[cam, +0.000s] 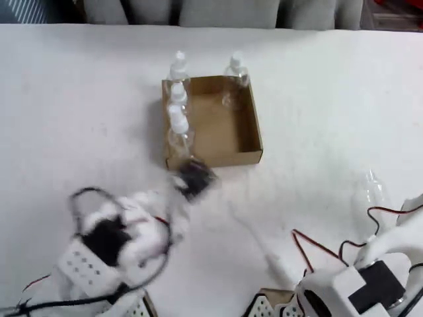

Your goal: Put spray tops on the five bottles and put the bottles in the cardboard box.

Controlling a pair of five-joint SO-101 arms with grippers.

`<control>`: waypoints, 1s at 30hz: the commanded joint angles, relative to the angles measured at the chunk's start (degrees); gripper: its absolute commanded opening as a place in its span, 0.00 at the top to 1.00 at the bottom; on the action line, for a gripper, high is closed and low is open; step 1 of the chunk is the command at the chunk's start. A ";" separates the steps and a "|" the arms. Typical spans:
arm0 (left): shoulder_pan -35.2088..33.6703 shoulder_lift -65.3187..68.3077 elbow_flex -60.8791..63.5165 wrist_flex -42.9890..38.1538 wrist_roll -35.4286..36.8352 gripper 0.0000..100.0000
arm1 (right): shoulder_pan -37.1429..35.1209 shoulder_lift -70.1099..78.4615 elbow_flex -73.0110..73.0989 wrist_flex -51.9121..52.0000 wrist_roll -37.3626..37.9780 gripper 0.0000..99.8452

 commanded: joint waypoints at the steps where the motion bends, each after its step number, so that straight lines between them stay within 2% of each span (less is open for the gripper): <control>1: 21.49 3.38 1.41 -10.81 -0.79 0.98 | 1.63 0.57 -0.70 -4.35 -0.35 0.83; 3: 28.00 3.65 4.92 -16.44 -2.20 0.98 | 2.95 1.36 -0.79 -7.34 -0.35 0.83; 5: 32.04 3.82 7.91 -21.01 -7.82 0.95 | 4.35 2.07 -0.79 -9.89 -0.35 0.83; 8: 32.48 3.91 9.49 -25.32 -17.93 0.88 | 6.11 3.30 -0.88 -13.49 -0.35 0.83; 10: 31.69 4.53 9.14 -25.93 -22.15 0.85 | 6.73 4.53 -1.76 -14.73 -0.35 0.83; 14: 31.69 11.30 5.63 -26.20 -25.23 0.83 | 7.60 9.27 -6.51 -14.81 -0.44 0.83; 21: 32.04 33.54 -3.96 -32.09 -28.22 0.72 | 8.48 19.30 -18.46 -7.96 -0.44 0.83; 30: 40.04 53.23 -20.57 -32.97 -28.22 0.72 | 9.36 28.18 -30.42 -1.54 -0.35 0.83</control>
